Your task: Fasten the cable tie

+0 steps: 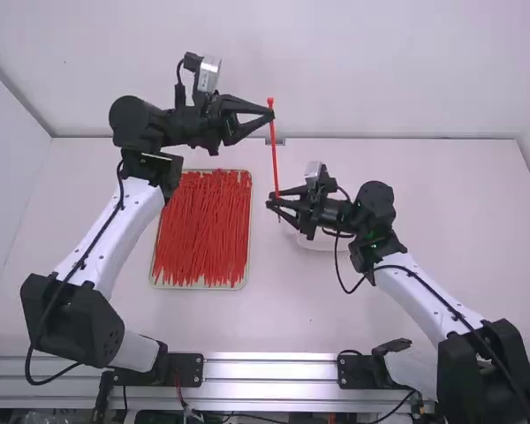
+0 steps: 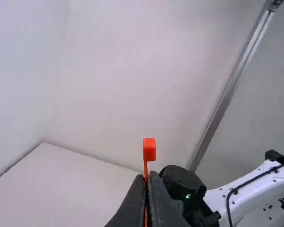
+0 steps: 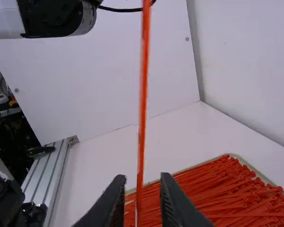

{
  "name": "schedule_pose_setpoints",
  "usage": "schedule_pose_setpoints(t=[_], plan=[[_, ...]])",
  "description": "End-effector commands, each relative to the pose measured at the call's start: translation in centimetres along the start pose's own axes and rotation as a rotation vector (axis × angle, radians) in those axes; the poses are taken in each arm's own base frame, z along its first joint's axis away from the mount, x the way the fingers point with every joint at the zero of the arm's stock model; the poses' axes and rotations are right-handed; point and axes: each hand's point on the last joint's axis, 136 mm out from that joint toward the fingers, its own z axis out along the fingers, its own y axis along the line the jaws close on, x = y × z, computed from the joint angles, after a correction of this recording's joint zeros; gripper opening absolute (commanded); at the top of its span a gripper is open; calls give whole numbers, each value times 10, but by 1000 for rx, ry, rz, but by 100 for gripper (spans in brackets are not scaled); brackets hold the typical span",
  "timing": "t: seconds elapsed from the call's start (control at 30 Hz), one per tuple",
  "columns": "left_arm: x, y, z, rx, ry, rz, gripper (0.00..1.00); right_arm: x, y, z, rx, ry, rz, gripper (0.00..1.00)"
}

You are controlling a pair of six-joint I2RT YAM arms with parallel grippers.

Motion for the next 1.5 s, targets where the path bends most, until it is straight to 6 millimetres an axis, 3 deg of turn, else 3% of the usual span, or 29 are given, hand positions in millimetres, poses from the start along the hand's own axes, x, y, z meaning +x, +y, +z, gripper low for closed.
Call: schedule_pose_setpoints(t=[0.0,0.07,0.33,0.37,0.47,0.5,0.57,0.6,0.63,0.67,1.07,1.23,1.47], plan=[[-10,-1,-3,-13,-15,55,2,-11,2,2,-14,-13,-28,9],[-10,-1,-3,-11,-13,55,2,-11,1,2,-13,-13,-29,0],[-10,-1,-3,-12,-13,55,3,-12,-1,0,-5,-14,-62,0],[-11,1,-5,-21,-18,56,10,-12,-4,-2,4,-14,-58,0],[-14,8,-15,-48,-22,54,49,-12,-12,-8,33,-15,-51,0],[-14,10,-16,-55,-22,49,53,-13,-15,-10,45,-17,-50,0],[-13,17,-22,-79,-20,19,79,-13,-21,-15,64,-16,-43,0],[-13,18,-23,-85,-20,11,82,-13,-22,-16,67,-17,-42,0],[-12,22,-26,-95,-18,-5,94,-13,-26,-18,79,-17,-40,0],[-10,23,-28,-97,-9,0,99,-14,-29,-21,92,-19,-39,0],[10,35,-30,-113,55,65,99,-28,-72,-52,284,-81,17,0],[13,47,-33,-164,49,55,99,-33,-85,-58,365,-109,10,0],[14,47,-31,-162,49,53,99,-45,-106,-68,502,-152,6,0]])
